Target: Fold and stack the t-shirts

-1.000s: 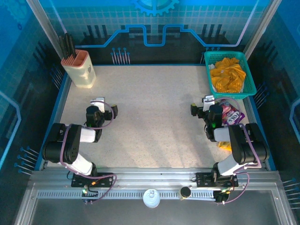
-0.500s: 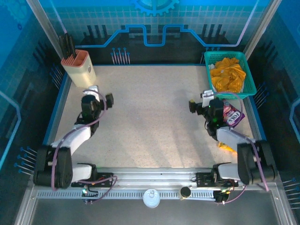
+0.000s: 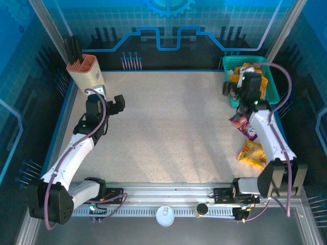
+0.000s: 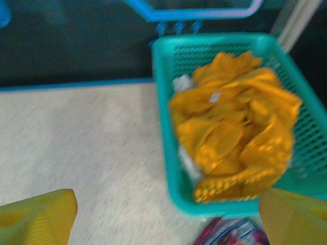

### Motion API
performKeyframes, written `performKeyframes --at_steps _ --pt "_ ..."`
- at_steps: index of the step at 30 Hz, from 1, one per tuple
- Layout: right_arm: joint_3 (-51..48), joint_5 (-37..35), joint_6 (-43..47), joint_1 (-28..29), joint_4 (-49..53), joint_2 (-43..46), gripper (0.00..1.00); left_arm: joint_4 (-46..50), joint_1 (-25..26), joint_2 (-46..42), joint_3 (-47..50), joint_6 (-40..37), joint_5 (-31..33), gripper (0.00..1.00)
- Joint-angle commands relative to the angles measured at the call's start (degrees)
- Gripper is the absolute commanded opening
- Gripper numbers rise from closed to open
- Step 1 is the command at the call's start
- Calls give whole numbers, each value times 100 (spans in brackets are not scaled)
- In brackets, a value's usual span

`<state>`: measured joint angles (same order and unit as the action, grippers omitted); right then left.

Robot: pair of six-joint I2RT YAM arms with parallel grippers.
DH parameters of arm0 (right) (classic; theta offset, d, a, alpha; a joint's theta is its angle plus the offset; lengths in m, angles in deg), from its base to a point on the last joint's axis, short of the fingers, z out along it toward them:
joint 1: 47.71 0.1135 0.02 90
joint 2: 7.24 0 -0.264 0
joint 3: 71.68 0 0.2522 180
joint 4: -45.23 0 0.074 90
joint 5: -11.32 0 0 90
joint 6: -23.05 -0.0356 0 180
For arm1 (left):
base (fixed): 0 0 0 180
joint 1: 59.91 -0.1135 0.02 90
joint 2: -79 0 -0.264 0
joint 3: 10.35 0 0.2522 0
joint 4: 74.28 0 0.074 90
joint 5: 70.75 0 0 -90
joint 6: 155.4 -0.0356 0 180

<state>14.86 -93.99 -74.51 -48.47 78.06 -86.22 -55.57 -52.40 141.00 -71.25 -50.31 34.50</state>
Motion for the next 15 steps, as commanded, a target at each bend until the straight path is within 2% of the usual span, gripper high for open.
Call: performKeyframes --at_steps 1,7,15 --pt "1003 -18 -152 -495 1253 -750 89 53 54 -308 128 14 -392 99" --pt "2801 554 -94 -1165 1781 -2571 78 169 145 -334 -33 -68 -708 99" --pt "5229 919 -168 -1331 2754 -4826 74 494 441 -76 -420 -348 -958 99"
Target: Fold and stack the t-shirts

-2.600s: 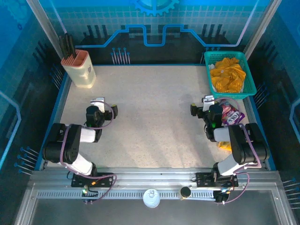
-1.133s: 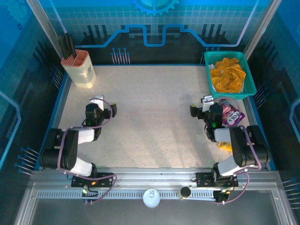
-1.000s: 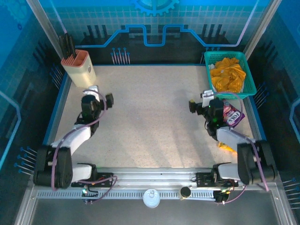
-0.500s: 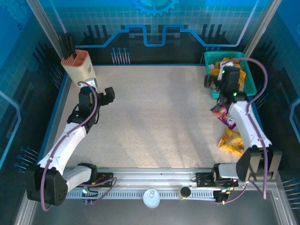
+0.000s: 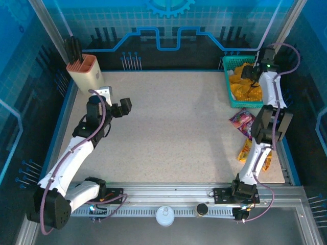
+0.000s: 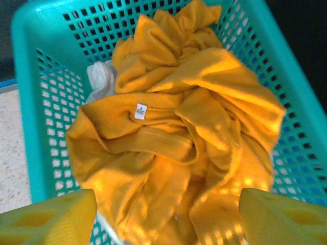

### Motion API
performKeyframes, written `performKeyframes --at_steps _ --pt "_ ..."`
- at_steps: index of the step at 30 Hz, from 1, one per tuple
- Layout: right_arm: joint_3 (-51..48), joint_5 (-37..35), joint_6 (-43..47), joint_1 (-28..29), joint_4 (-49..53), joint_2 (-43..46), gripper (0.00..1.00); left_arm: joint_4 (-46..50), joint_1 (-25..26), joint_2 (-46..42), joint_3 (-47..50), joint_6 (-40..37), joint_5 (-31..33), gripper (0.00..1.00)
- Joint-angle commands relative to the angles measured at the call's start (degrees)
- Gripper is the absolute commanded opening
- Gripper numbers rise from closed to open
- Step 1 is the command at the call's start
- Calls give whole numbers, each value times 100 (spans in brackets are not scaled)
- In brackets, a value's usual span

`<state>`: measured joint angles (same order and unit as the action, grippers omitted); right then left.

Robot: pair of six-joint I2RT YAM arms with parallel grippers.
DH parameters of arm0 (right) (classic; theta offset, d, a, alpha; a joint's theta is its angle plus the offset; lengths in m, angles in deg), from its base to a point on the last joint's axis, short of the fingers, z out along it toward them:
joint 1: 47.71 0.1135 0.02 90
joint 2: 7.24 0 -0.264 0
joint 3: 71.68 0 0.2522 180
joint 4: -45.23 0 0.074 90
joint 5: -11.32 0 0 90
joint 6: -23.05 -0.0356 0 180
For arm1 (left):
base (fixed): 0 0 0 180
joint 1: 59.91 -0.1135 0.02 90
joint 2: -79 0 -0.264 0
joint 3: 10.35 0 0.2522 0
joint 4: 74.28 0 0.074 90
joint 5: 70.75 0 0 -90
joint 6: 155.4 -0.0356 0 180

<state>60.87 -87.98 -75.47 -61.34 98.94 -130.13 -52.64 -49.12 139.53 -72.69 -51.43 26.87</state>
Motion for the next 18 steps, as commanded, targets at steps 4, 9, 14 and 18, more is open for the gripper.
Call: performKeyframes --at_steps 4,9,14,18 --pt "1901 473 -137 -43 1272 -1492 73 300 233 180 -410 -387 -164 99" --pt "2553 652 -263 -35 1555 -2119 72 319 310 284 -468 -462 -98 99" --pt "2540 806 -370 -35 1490 -2301 72 372 388 388 -539 -513 -85 99" --pt "2536 933 -379 -26 1473 -2364 60 381 448 452 -582 -545 -28 99"
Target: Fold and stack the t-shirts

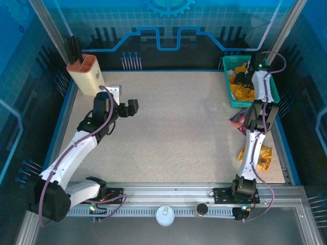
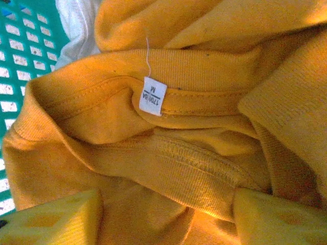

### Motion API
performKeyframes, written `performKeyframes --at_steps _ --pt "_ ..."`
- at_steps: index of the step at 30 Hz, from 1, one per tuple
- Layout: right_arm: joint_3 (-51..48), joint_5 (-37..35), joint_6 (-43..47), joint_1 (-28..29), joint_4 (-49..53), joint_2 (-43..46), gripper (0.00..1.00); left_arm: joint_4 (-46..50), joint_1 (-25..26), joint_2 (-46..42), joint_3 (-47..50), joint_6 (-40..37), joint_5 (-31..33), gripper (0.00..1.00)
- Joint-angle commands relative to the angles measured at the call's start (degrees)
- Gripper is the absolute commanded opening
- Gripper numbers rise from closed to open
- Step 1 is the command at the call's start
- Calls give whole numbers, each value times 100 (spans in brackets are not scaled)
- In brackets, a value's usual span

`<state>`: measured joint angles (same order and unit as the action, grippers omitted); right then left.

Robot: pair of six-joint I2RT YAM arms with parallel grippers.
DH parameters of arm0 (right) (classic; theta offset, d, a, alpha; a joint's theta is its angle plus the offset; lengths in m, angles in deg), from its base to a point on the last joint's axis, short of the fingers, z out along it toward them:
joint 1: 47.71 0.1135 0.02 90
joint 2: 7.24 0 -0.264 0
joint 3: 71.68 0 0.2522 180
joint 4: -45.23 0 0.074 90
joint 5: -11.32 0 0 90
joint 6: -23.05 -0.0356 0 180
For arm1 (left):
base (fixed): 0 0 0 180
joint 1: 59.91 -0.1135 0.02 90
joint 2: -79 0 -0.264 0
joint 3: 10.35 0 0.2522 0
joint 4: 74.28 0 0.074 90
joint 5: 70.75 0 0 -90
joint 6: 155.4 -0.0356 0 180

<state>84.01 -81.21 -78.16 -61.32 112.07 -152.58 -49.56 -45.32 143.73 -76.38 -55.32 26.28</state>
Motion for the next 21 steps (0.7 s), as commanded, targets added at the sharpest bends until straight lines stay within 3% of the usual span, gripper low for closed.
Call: performKeyframes --at_steps 1,4,7,11,21 --pt "221 279 -115 -28 159 -116 51 73 79 44 -220 -156 40 99" --pt "221 354 -115 -28 176 -21 21 88 122 89 -266 -177 44 99" --pt "183 555 -102 -29 162 231 0 132 162 98 -336 -208 44 99" --pt "-353 709 -149 -28 -113 986 0 223 219 50 -411 -222 44 99" --pt "-2988 1205 -822 34 -1710 4266 0 591 390 -291 -705 -223 10 99"
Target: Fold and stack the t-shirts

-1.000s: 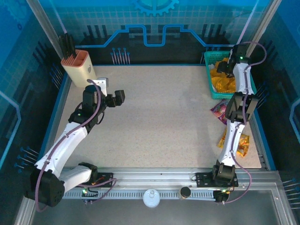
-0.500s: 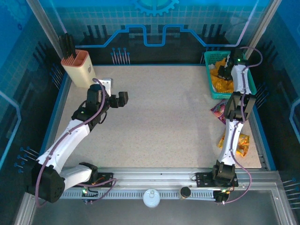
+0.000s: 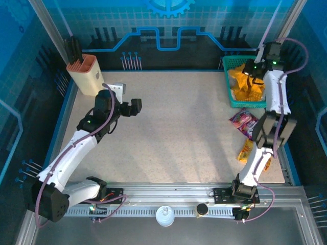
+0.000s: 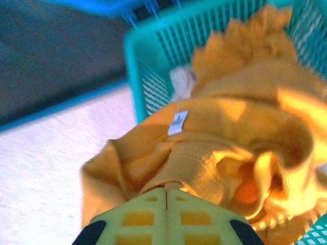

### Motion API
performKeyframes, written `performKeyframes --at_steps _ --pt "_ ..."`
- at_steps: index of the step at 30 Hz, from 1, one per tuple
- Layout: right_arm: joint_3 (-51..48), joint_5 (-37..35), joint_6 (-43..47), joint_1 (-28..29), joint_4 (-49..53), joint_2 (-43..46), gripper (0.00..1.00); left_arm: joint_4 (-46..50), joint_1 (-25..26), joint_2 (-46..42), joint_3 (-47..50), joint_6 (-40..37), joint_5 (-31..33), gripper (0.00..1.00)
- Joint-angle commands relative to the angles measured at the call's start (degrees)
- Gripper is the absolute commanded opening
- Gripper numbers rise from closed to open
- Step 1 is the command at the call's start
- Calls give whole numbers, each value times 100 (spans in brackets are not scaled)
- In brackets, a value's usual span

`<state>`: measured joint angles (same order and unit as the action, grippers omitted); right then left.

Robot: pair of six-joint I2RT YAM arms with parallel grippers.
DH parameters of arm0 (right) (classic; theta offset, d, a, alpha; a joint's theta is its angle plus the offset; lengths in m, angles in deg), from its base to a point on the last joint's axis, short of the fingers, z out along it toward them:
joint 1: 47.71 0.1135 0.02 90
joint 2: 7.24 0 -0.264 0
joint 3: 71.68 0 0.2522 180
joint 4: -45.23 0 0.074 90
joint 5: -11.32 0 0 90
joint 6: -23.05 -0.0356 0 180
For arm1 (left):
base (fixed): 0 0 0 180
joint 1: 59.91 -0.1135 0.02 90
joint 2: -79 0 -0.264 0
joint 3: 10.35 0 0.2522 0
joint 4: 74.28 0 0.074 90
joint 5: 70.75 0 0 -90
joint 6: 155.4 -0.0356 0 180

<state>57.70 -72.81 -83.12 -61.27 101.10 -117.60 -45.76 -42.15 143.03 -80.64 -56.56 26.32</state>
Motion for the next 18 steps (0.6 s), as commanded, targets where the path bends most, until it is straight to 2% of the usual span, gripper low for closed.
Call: performKeyframes --at_steps 1,7,13,18 --pt "-519 424 -381 75 -688 1056 0 273 99 -269 -332 -93 -12 99" --pt "-761 493 -399 706 -665 2378 0 661 240 -578 -606 -103 -39 99" --pt "-1046 -32 -407 2186 -763 3333 0 1042 320 -793 -912 -79 -68 99" --pt "-1784 -691 -649 3579 -1324 3838 0 1361 403 -947 -1077 -81 -126 99"
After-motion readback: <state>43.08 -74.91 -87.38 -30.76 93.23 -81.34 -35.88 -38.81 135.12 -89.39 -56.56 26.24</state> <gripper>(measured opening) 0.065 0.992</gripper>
